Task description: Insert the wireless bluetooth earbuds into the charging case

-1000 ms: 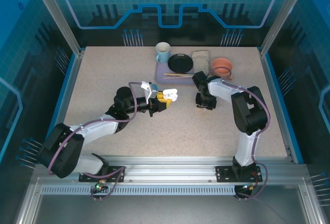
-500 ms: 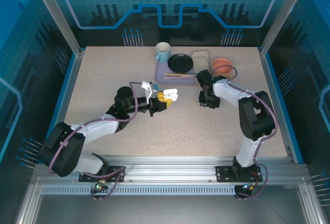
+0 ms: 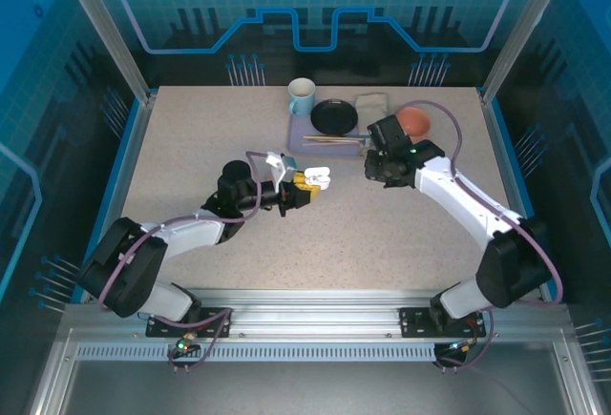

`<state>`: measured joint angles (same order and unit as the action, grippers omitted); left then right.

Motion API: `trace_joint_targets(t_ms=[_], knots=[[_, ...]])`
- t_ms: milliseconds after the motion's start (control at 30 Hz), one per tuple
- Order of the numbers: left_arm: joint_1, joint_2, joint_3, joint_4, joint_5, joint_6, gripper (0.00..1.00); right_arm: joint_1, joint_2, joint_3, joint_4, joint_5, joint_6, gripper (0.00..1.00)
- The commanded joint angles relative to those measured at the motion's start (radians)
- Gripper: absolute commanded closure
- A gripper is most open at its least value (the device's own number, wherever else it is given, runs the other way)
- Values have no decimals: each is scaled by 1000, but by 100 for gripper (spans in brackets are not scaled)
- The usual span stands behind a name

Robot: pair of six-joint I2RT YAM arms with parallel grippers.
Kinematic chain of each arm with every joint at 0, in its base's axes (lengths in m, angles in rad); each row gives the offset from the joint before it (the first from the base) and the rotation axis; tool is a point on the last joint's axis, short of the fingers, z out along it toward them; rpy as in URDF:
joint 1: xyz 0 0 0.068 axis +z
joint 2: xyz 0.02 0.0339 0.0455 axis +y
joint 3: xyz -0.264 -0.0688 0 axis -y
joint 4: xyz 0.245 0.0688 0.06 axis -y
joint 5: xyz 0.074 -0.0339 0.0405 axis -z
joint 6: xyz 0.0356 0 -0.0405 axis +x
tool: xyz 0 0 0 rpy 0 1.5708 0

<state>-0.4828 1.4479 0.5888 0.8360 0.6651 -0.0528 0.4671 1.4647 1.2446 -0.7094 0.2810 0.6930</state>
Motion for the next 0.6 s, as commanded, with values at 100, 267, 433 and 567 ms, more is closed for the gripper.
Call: trace_joint_targets(t_ms=[100,267,433,567], knots=[[-3,34,70,54,4,-25,100,81,-125,85,71,9,-82,72],[-3,53,106,50,19,-38,100,148,-165,144,104,-5,-148,72],[-2,69,130,70,23,-61,100,212,-177,163,159,-25,-215,72],[-3,79,149,86,25,-94,100,265,-195,127,244,-9,-293,71]])
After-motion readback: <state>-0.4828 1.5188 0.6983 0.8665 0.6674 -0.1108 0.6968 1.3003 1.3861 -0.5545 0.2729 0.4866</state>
